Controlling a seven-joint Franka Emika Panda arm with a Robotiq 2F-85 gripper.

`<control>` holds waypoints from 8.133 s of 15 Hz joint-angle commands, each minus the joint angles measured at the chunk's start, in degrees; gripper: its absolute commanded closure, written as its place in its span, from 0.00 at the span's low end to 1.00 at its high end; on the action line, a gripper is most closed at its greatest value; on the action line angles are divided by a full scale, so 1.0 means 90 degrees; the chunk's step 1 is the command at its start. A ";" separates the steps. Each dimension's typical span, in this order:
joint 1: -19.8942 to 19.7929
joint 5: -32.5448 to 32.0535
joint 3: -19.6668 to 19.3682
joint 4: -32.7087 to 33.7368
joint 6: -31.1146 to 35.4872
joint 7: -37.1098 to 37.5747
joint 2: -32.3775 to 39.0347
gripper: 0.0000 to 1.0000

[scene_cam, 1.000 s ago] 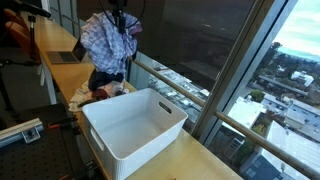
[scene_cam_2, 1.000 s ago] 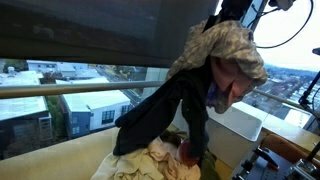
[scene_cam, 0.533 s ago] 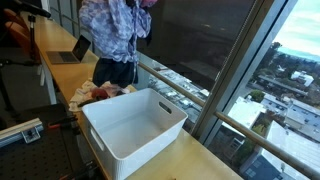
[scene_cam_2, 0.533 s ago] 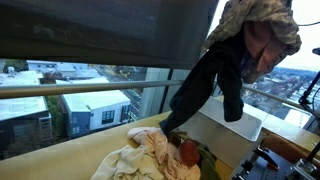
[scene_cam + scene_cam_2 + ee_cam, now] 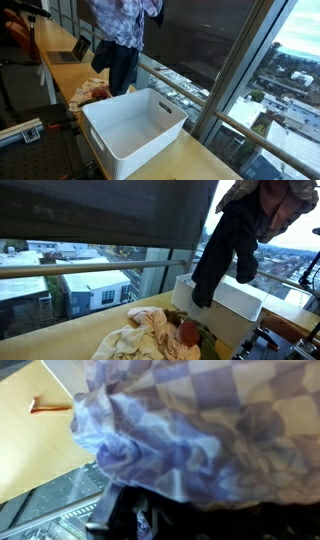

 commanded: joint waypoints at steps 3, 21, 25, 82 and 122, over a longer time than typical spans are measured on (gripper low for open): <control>-0.0305 -0.0343 -0.0145 0.1216 -0.0506 -0.0085 0.0457 1.00; -0.0306 -0.0045 -0.0534 -0.0436 0.1190 -0.0137 0.2072 1.00; -0.0347 -0.0119 -0.0696 -0.0899 0.1713 -0.0228 0.2407 0.94; 0.1977 -0.0404 -0.0238 -0.1144 0.2551 0.1085 0.4029 0.96; 0.2350 -0.0765 0.0378 -0.1244 0.4303 0.1336 0.4942 0.00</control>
